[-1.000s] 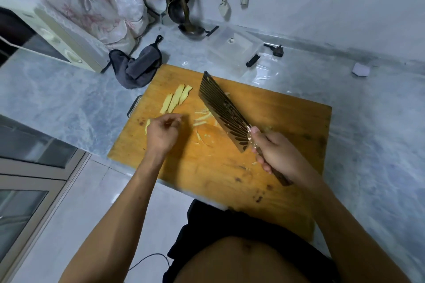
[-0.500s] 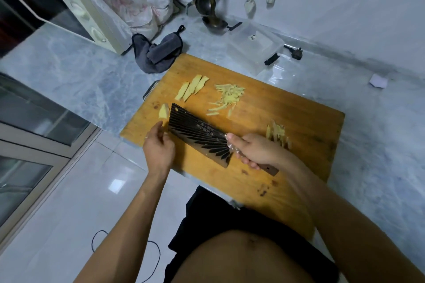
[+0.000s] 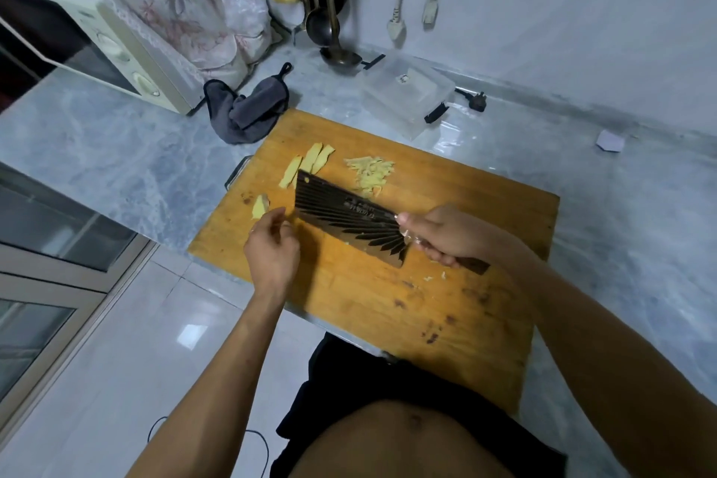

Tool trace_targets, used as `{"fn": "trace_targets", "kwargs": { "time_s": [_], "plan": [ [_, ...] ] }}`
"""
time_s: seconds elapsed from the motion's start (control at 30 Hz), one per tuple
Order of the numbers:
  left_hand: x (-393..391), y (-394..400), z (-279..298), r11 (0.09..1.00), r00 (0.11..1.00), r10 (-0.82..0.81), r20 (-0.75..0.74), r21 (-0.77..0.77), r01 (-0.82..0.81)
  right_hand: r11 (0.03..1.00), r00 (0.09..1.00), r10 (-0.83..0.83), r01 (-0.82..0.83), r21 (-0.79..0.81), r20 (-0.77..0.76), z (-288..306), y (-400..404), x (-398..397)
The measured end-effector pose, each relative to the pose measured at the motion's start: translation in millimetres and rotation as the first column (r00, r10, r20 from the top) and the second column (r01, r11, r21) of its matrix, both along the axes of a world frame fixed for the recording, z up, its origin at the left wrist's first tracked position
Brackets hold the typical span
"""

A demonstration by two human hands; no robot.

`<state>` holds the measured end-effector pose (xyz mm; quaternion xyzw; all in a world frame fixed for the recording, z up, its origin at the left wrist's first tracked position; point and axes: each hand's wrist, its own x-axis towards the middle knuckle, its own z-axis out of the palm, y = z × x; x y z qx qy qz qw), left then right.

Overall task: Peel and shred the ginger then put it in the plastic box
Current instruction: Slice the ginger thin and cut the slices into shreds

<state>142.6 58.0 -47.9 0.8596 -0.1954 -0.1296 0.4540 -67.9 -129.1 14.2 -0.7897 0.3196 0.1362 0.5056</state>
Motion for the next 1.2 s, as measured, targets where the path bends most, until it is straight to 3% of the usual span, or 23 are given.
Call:
{"fn": "trace_targets", "kwargs": {
  "time_s": [0.13,0.5,0.6,0.7,0.87,1.2],
  "plan": [
    [-2,-5,2,1.000,1.000,-0.017,0.009,0.010,0.017,0.998,0.997,0.064,-0.064,0.001,-0.050,-8,-12,9],
    [-14,-6,1,0.997,0.998,-0.058,-0.028,0.044,0.059,0.996,0.999,0.040,-0.043,-0.073,-0.034,3,-80,35],
    [-10,-5,-6,0.977,0.989,-0.143,0.029,0.161,0.137,0.997,0.999,0.050,-0.050,-0.053,0.005,6,-73,21],
    [-5,-2,-20,0.924,0.972,-0.218,0.091,0.340,0.175,0.998,0.998,-0.018,0.022,-0.062,0.058,9,-60,7],
    [1,-8,-19,0.947,0.971,-0.229,0.064,0.245,0.207,0.985,0.977,-0.167,0.172,-0.023,0.134,11,-38,-10],
    [0,-78,-9,0.788,0.794,-0.594,0.131,0.293,0.541,0.933,0.911,-0.358,0.357,0.046,0.205,20,-23,-18]
  ]
}}
